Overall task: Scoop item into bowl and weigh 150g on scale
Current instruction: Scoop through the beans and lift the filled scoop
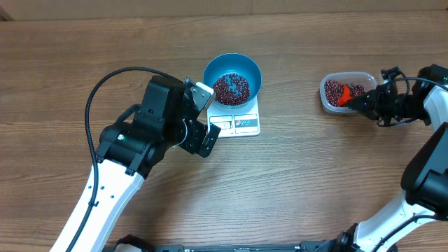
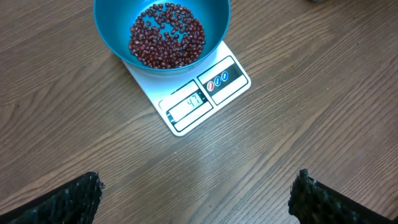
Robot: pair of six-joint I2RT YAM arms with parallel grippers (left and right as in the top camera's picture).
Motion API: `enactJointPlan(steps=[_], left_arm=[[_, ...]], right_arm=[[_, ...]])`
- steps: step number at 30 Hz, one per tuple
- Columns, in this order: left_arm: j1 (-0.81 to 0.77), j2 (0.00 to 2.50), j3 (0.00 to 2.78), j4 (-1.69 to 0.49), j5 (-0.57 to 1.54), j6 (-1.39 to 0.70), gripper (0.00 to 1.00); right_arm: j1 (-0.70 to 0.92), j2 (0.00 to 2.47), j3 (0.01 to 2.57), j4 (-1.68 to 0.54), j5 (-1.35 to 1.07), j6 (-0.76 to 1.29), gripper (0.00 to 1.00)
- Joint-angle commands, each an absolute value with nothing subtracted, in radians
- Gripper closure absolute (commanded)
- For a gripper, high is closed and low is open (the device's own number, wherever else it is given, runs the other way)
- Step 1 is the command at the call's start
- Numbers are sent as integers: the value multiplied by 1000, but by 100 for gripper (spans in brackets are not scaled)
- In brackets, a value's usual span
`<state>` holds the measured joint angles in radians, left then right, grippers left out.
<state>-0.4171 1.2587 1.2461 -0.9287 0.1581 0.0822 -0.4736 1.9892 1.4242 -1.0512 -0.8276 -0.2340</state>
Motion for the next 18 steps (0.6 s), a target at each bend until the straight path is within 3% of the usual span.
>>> enactJointPlan(steps=[1, 18], left_arm=[[-413, 1257, 1241, -931, 173, 101, 0], [-413, 1257, 1241, -931, 173, 101, 0]], right_arm=[[-469, 2013, 1418, -1050, -855, -238, 96], [-535, 2013, 1418, -1097, -944, -267, 97]])
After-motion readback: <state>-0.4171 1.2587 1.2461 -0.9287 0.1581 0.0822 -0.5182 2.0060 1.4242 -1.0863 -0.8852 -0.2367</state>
